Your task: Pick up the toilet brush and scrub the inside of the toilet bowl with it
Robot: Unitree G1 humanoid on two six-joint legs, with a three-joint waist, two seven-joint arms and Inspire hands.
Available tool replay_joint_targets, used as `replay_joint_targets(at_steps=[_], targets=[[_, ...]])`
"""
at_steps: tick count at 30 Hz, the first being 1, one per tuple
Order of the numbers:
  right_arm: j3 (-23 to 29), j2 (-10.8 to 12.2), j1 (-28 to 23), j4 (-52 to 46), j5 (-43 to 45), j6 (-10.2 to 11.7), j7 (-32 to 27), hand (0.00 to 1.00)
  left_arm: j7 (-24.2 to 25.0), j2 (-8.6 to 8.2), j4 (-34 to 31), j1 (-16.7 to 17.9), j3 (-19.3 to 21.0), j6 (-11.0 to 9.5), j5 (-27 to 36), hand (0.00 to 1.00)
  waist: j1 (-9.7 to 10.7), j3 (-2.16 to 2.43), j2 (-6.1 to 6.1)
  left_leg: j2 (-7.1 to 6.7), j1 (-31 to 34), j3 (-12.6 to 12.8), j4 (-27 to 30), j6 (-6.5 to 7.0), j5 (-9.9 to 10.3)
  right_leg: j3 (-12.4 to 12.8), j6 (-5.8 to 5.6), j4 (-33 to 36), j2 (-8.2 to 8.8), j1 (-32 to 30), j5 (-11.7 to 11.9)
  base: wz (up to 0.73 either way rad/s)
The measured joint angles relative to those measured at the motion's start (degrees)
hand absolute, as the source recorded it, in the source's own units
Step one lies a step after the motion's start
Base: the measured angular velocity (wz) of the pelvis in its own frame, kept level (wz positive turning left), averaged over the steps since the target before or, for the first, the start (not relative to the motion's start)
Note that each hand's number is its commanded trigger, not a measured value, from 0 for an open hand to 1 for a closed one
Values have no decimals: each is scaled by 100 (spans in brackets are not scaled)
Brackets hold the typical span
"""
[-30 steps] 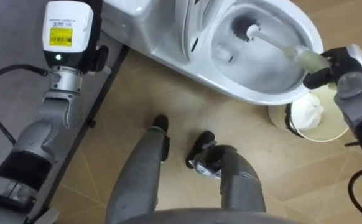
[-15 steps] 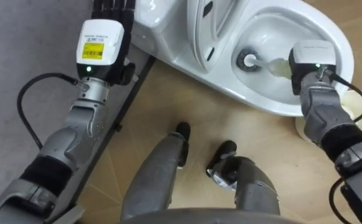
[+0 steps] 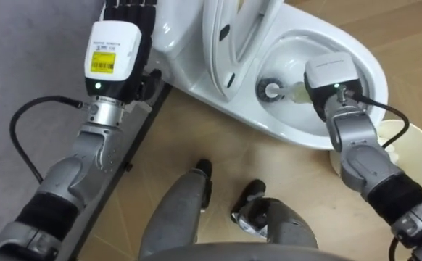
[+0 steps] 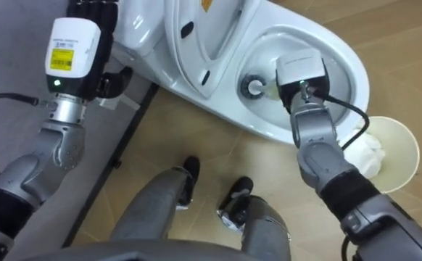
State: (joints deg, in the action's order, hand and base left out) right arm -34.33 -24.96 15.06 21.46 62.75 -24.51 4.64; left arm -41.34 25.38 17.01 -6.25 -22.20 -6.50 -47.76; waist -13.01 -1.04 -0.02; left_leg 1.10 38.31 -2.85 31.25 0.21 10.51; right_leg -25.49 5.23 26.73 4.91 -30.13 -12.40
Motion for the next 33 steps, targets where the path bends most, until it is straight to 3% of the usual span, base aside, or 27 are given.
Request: replay_joint_targets(at_steps=[1, 3, 5, 6, 9, 12, 15, 18, 23, 27, 30, 33], targets=[[47, 3, 27, 98, -194, 35, -82, 100, -29, 35, 9, 0, 0, -5, 11, 0, 12, -7, -32, 0, 0, -1, 1, 0, 0, 0, 0, 6, 0, -1, 0, 0], [380, 25, 253, 602, -1074, 299, -421, 100, -173, 166, 16, -27, 32, -11, 29, 0, 22, -69, -195, 19, -4, 42, 0, 0, -2, 30, 8, 41, 3, -27, 4, -7], [650, 62, 487, 1032, -1728, 541, -631, 100, -271, 195, 47, -44, 57, -3, -8, 0, 102, -118, -292, 8, 9, 41, 3, 2, -8, 37, 9, 91, 15, -50, 4, -3], [712, 64, 546, 1117, -1927, 592, -699, 100, -297, 198, 49, -41, 71, 0, -39, 0, 122, -132, -315, 11, 19, 42, 9, 2, -7, 37, 9, 99, 14, -56, 4, 0], [1118, 92, 862, 1408, -2772, 765, -1043, 100, -363, 239, 145, -63, 219, 7, -60, 0, 233, -232, -497, 23, 68, 147, -2, 13, -10, 149, 12, 185, 32, -200, 5, -15], [1319, -47, 1227, 1730, -3688, 863, -1445, 100, -357, 243, 216, -93, 290, 49, -18, 0, 430, -258, -552, 19, 238, 222, 54, 38, -21, 210, 11, 367, 123, -441, -17, -6], [1319, -227, 1256, 1865, -4294, 1078, -1754, 100, -350, 248, 218, -217, 313, 120, -17, 0, 517, -267, -568, -1, 422, 276, 171, 65, -39, 254, 9, 515, 188, -666, -41, -2], [1327, -235, 1308, 2065, -4880, 1177, -1990, 100, -309, 233, 282, -342, 353, 165, -25, 0, 572, -274, -576, -20, 525, 309, 222, 84, -50, 324, 8, 617, 223, -809, -42, -8], [1335, -248, 1311, 2314, -6377, 1186, -2241, 100, -293, 234, 326, -361, 381, 254, -14, 0, 631, -275, -574, -23, 509, 378, 246, 123, -74, 339, 0, 682, 282, -823, -71, 2], [1334, -262, 1311, 2605, -7768, 1182, -2408, 100, -295, 231, 328, -414, 381, 378, -29, 0, 681, -280, -575, -123, 573, 411, 235, 180, -112, 354, -26, 916, 440, -965, -148, 6], [1334, -250, 1311, 2731, -8080, 1183, -2416, 100, -282, 232, 328, -437, 379, 403, -79, 0, 767, -290, -557, -180, 641, 345, 237, 203, -155, 296, -33, 941, 486, -1000, -134, 13], [1334, -251, 1313, 2749, -7819, 1185, -2404, 100, -142, 246, 339, -466, 405, 426, -167, 0, 789, -291, -557, -192, 708, 284, 248, 218, -163, 228, -49, 907, 504, -1025, -114, 8]])
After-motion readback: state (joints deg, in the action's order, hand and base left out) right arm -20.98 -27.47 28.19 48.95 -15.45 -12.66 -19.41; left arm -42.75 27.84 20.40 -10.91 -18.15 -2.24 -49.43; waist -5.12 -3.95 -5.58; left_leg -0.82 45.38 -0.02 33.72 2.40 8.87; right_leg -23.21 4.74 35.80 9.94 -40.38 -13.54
